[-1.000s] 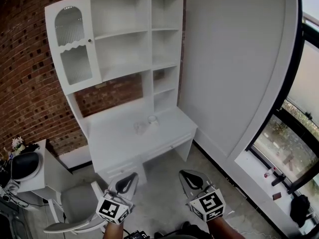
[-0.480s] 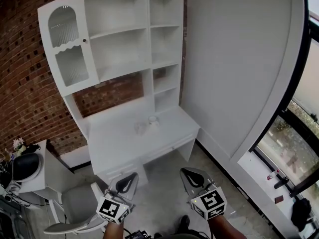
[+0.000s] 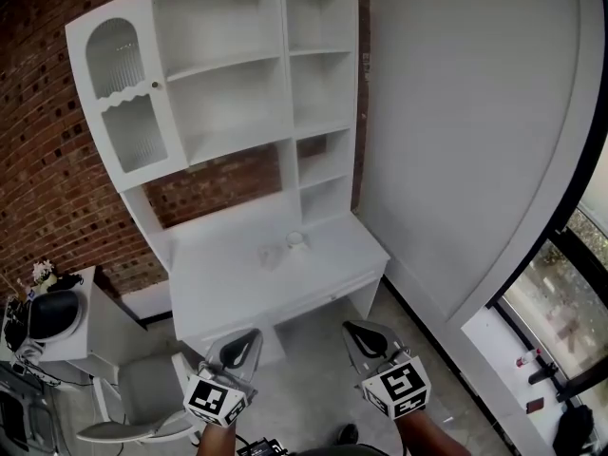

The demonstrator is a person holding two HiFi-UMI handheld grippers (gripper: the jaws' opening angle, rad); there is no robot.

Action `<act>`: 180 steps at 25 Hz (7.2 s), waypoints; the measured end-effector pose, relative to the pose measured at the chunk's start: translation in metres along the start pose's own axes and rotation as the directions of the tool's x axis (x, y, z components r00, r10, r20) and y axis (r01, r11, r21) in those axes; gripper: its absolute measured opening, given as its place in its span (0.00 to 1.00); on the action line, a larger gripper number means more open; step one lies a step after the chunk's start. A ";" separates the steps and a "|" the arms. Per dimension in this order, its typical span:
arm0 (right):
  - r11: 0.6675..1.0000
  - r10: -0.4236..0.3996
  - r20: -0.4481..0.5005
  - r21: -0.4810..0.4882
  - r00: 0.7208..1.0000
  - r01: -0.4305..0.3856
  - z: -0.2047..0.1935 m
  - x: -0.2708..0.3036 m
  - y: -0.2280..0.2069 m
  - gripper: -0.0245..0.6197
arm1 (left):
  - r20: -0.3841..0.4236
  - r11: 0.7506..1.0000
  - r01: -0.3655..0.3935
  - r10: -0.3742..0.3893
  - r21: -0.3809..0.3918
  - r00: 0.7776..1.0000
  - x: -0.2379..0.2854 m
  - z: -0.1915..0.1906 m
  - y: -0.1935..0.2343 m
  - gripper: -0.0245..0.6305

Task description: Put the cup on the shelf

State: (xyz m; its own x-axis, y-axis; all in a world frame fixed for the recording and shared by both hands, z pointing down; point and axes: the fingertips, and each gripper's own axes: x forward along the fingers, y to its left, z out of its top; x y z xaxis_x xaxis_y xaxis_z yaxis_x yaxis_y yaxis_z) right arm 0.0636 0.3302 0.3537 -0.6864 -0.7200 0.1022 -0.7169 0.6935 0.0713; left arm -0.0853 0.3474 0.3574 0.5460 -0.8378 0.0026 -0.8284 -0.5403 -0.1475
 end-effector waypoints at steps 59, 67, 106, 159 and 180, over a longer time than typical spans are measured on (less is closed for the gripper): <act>0.999 -0.047 -0.033 0.020 0.998 0.048 -0.008 0.195 -0.166 0.05 | -0.015 0.999 0.024 -0.025 -0.023 1.000 0.208 -0.048 0.158 0.04; 0.999 0.039 -0.021 0.020 0.999 -0.038 -0.007 0.231 -0.201 0.05 | -0.045 0.998 -0.056 0.054 -0.029 0.998 0.243 -0.051 0.174 0.04; 0.986 0.164 -0.096 0.037 0.982 -0.162 -0.042 0.395 -0.287 0.05 | -0.150 0.970 -0.235 0.224 -0.060 0.963 0.336 -0.123 0.291 0.04; 0.959 0.279 -0.409 0.070 0.869 -0.275 -0.257 0.569 -0.291 0.17 | -0.473 0.913 -0.365 0.246 -0.179 0.846 0.363 -0.356 0.368 0.09; 0.942 0.330 -0.571 0.147 0.752 -0.302 -0.376 0.583 -0.285 0.31 | -0.641 0.886 -0.412 0.191 -0.213 0.743 0.375 -0.464 0.344 0.42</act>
State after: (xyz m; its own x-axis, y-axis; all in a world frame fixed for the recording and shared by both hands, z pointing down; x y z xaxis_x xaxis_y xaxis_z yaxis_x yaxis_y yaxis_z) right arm -0.0860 -0.2777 0.7663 -0.6828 -0.2982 0.6670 -0.4861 0.8670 -0.1099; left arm -0.2239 -0.1894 0.7667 0.1670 -0.7762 0.6080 -0.9855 -0.1500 0.0793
